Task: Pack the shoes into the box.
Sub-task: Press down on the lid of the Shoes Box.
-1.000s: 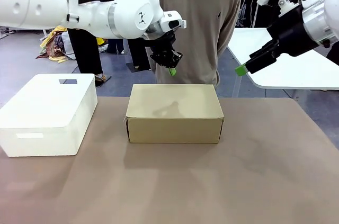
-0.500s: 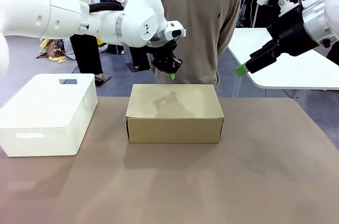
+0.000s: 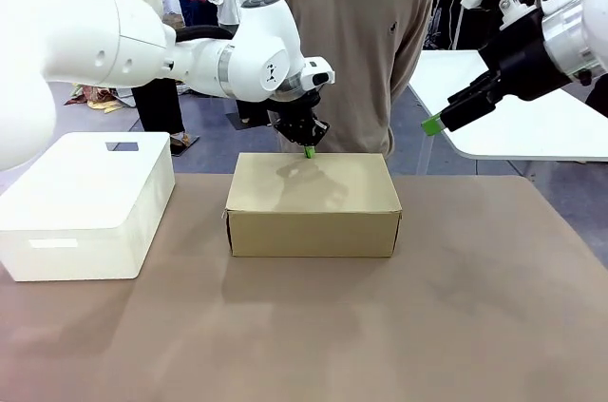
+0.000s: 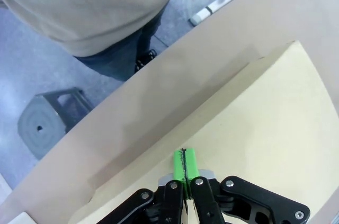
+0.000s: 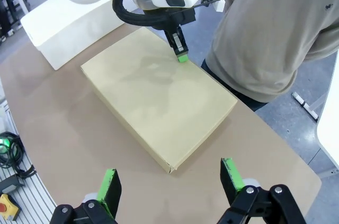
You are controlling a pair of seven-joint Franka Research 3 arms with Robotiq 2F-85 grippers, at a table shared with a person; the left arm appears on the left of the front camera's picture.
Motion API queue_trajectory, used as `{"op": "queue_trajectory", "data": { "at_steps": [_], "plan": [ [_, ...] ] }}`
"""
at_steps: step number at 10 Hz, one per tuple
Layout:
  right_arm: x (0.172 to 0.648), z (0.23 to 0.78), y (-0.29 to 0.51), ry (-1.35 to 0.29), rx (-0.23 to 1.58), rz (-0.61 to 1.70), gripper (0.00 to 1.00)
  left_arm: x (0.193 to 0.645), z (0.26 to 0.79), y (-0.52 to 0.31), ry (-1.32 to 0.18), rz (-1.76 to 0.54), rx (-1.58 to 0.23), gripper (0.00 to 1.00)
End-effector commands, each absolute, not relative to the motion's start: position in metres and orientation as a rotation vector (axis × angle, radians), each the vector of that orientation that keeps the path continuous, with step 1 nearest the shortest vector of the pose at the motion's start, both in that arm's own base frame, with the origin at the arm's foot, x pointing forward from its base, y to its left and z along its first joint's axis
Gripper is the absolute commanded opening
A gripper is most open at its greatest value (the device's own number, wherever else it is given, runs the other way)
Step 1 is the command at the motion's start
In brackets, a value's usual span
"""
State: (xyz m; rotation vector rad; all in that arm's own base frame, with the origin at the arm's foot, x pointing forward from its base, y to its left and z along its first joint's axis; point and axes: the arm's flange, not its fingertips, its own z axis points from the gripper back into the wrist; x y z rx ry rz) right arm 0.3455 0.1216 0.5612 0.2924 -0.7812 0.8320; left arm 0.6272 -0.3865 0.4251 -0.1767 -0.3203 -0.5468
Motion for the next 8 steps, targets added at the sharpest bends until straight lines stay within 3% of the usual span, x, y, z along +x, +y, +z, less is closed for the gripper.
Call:
{"op": "queue_trajectory", "data": {
  "at_steps": [1, 5, 8],
  "plan": [
    [0.345, 0.558, 0.123, -0.786, 0.284, 0.807, 1.0, 0.632, 0.417, -0.391, -0.266, -0.527, -0.129, 0.0],
    [0.345, 0.558, 0.123, -0.786, 0.284, 0.807, 1.0, 0.604, 0.465, -0.379, -0.369, -0.499, -0.118, 0.0],
    [0.345, 0.558, 0.123, -0.786, 0.284, 0.807, 1.0, 0.593, 0.483, -0.368, -0.338, -0.479, -0.139, 0.0]
  ]
}}
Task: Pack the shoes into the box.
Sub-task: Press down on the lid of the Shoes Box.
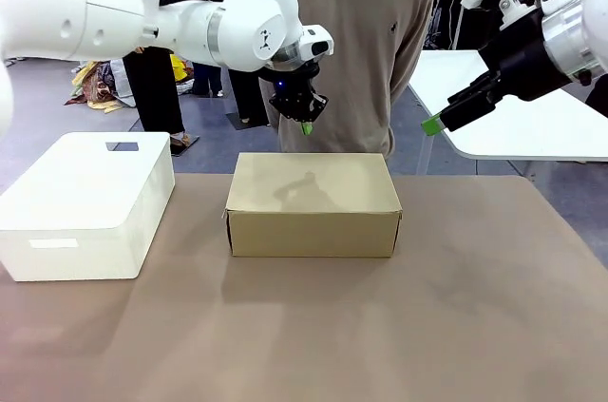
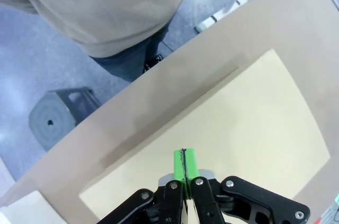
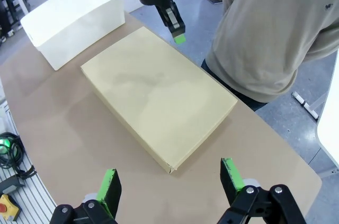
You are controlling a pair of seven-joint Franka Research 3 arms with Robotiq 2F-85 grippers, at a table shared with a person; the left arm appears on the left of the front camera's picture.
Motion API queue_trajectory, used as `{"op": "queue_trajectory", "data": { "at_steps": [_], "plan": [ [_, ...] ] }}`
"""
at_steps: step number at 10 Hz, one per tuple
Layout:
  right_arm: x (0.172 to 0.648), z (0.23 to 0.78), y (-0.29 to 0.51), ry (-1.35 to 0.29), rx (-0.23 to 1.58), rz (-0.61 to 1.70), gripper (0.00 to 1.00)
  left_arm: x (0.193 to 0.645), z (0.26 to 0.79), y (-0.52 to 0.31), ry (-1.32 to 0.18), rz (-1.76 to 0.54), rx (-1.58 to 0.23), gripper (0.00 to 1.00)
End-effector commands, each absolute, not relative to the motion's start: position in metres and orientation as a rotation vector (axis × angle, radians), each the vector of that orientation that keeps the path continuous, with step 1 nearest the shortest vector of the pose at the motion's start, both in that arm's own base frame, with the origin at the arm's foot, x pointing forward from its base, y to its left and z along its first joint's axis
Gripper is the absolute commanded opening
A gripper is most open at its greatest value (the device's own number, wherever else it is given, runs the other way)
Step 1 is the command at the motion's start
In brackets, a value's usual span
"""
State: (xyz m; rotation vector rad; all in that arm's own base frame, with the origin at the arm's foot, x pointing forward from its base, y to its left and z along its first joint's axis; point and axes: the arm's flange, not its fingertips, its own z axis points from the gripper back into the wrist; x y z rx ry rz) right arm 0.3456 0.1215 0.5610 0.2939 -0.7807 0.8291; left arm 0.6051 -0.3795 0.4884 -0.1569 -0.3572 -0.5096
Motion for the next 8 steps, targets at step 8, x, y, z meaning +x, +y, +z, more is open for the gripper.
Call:
{"op": "queue_trajectory", "data": {
  "at_steps": [8],
  "plan": [
    [0.345, 0.558, 0.123, -0.786, 0.284, 0.807, 1.0, 0.605, 0.488, -0.379, -0.357, -0.51, -0.157, 0.0]
  ]
}}
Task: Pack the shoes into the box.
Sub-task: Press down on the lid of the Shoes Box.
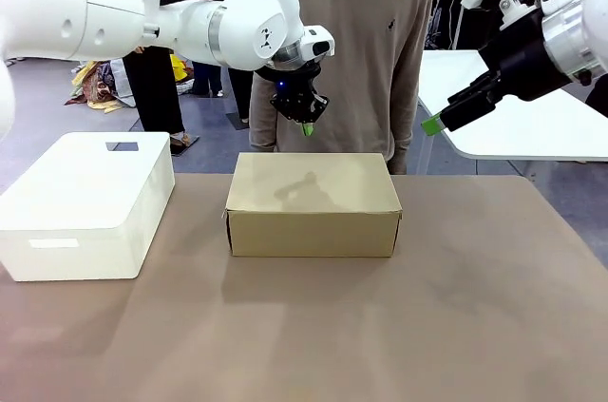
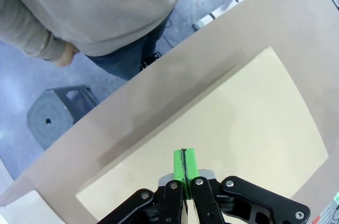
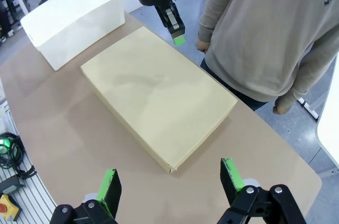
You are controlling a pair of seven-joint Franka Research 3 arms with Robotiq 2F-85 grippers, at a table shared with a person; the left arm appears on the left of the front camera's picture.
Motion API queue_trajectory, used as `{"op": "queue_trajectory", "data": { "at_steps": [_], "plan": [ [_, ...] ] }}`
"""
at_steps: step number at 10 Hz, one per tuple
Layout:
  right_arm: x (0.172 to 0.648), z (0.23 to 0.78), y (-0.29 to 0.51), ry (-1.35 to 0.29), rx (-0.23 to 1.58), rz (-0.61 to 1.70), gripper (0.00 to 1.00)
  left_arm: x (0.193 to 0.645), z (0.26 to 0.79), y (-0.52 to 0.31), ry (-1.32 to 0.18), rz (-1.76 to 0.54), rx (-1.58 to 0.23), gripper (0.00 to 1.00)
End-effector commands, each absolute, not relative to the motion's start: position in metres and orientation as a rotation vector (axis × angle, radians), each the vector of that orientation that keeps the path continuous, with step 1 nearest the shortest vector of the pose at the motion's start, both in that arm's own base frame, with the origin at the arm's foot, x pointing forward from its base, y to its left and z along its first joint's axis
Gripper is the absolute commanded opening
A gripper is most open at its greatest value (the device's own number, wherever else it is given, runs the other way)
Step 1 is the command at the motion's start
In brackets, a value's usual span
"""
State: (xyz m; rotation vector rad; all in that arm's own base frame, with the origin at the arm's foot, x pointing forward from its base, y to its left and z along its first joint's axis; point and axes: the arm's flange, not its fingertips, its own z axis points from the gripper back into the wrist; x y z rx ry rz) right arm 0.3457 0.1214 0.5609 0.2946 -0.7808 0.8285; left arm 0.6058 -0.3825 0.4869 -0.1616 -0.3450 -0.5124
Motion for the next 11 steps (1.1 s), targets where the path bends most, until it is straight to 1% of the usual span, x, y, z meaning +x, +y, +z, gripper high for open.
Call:
{"op": "queue_trajectory", "data": {
  "at_steps": [1, 5, 7, 11],
  "plan": [
    [0.345, 0.558, 0.123, -0.786, 0.284, 0.807, 1.0, 0.605, 0.488, -0.379, -0.357, -0.51, -0.157, 0.0],
    [0.345, 0.558, 0.123, -0.786, 0.284, 0.807, 1.0, 0.606, 0.487, -0.383, -0.346, -0.512, -0.162, 0.0],
    [0.345, 0.558, 0.123, -0.786, 0.284, 0.807, 1.0, 0.548, 0.492, -0.349, -0.389, -0.494, -0.13, 0.0],
    [0.345, 0.558, 0.123, -0.786, 0.284, 0.807, 1.0, 0.493, 0.507, -0.289, -0.413, -0.584, -0.116, 0.0]
  ]
}}
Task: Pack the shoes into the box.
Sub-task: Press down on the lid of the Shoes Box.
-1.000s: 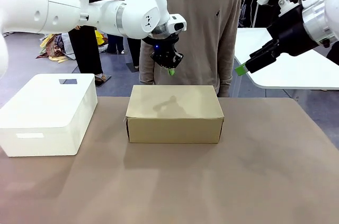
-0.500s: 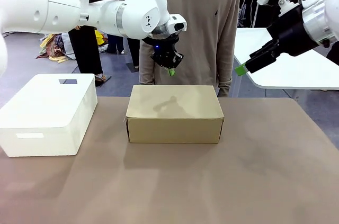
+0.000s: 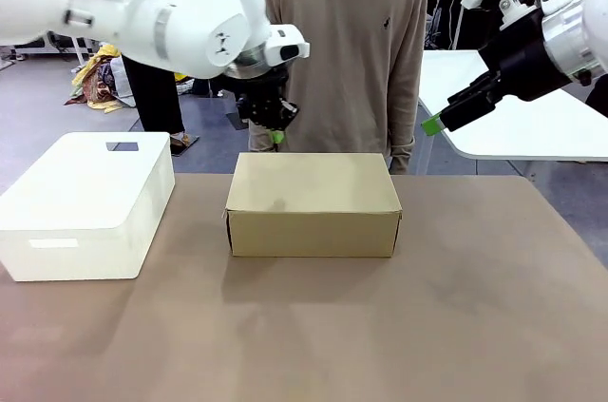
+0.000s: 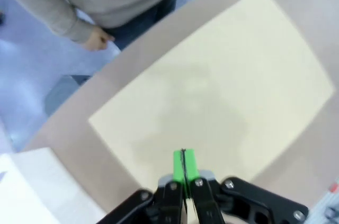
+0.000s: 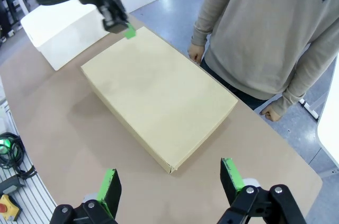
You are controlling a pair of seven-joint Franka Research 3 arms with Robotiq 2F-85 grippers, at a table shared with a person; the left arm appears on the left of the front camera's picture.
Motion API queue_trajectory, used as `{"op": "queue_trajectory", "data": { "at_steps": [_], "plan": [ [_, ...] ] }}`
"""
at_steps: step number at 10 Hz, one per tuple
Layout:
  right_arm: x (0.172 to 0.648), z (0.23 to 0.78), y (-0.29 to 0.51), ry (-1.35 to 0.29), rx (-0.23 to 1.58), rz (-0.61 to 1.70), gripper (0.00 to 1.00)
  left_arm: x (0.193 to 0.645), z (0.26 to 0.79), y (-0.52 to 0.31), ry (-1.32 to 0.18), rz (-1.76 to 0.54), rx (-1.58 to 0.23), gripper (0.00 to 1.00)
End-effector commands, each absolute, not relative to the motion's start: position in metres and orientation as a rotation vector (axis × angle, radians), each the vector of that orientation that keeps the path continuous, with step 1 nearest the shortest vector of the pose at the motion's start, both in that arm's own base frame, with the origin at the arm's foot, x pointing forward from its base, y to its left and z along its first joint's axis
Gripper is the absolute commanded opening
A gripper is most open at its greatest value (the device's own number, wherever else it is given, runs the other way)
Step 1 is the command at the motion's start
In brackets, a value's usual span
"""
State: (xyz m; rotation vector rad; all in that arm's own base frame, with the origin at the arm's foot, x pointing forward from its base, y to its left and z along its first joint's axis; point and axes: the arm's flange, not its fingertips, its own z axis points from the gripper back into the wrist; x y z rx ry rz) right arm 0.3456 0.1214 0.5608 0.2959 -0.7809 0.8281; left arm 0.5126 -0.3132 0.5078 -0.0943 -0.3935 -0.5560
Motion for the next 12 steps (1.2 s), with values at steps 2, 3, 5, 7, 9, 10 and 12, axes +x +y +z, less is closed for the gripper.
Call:
{"op": "queue_trajectory", "data": {
  "at_steps": [2, 3, 5, 7, 9, 10, 12],
  "plan": [
    [0.345, 0.558, 0.123, -0.786, 0.284, 0.807, 1.0, 0.467, 0.525, -0.266, -0.425, -0.645, -0.141, 0.0],
    [0.345, 0.558, 0.123, -0.786, 0.284, 0.807, 1.0, 0.453, 0.534, -0.256, -0.421, -0.688, -0.161, 0.13],
    [0.345, 0.558, 0.123, -0.786, 0.284, 0.807, 1.0, 0.435, 0.552, -0.242, -0.421, -0.755, -0.167, 0.52],
    [0.345, 0.558, 0.123, -0.786, 0.284, 0.807, 1.0, 0.418, 0.563, -0.232, -0.431, -0.793, -0.143, 0.91],
    [0.345, 0.558, 0.123, -0.786, 0.284, 0.807, 1.0, 0.406, 0.574, -0.232, -0.458, -0.869, -0.154, 1.0],
    [0.345, 0.558, 0.123, -0.786, 0.284, 0.807, 1.0, 0.4, 0.576, -0.231, -0.472, -0.894, -0.163, 1.0],
    [0.345, 0.558, 0.123, -0.786, 0.284, 0.807, 1.0, 0.399, 0.584, -0.236, -0.488, -0.898, -0.169, 1.0]
  ]
}}
